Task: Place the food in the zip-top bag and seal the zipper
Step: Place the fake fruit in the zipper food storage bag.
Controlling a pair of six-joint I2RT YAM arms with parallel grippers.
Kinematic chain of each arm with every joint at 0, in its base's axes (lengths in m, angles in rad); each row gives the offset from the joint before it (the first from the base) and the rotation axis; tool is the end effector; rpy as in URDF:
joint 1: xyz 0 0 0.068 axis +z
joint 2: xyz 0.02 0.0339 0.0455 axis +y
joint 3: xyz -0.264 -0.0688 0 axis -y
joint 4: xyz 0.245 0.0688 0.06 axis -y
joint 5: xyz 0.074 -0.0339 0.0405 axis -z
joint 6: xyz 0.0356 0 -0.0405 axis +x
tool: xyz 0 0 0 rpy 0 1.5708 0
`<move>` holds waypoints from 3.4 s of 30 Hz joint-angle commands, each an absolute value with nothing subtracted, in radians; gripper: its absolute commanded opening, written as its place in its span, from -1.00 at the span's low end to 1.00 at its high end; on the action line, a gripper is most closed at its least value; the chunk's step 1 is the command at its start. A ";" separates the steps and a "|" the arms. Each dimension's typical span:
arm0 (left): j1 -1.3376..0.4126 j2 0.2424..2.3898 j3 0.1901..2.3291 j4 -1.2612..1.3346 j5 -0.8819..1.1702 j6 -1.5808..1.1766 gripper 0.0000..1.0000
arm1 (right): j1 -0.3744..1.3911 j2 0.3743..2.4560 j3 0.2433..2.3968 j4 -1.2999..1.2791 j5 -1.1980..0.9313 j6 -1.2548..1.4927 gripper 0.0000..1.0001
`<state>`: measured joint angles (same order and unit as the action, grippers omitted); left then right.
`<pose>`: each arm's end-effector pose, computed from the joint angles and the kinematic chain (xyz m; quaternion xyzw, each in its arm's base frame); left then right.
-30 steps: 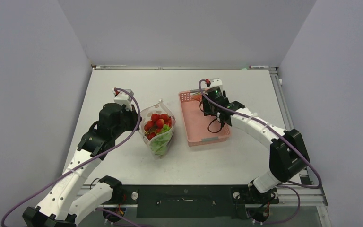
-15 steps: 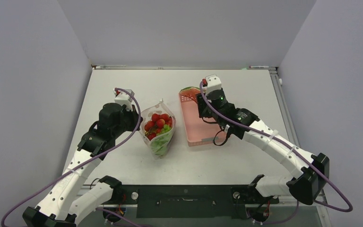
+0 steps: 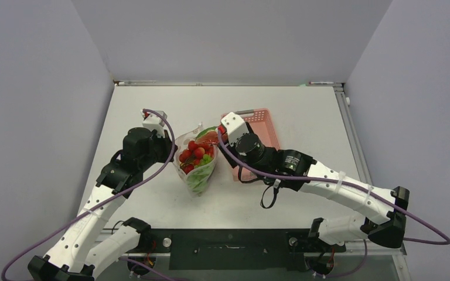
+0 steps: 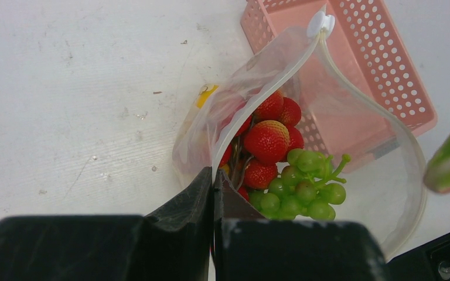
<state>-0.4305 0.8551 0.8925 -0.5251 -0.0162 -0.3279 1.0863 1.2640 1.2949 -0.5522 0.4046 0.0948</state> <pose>0.1694 -0.0772 0.3305 0.0398 0.8560 -0.1844 0.4814 0.1409 0.2376 0.3796 -0.3147 0.7936 0.1288 0.5045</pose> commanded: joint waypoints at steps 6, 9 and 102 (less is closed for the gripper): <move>-0.434 0.848 0.920 -0.476 0.024 -0.319 -1.00 | 1.211 1.300 1.339 -0.546 0.569 -0.162 -0.48; -0.434 0.850 0.920 -0.477 0.028 -0.319 -1.00 | 1.218 1.311 1.340 -0.516 0.559 -0.259 -0.46; -0.448 0.861 0.916 -0.474 0.082 -0.283 -1.00 | 1.037 1.357 1.352 -0.234 0.348 -0.513 1.00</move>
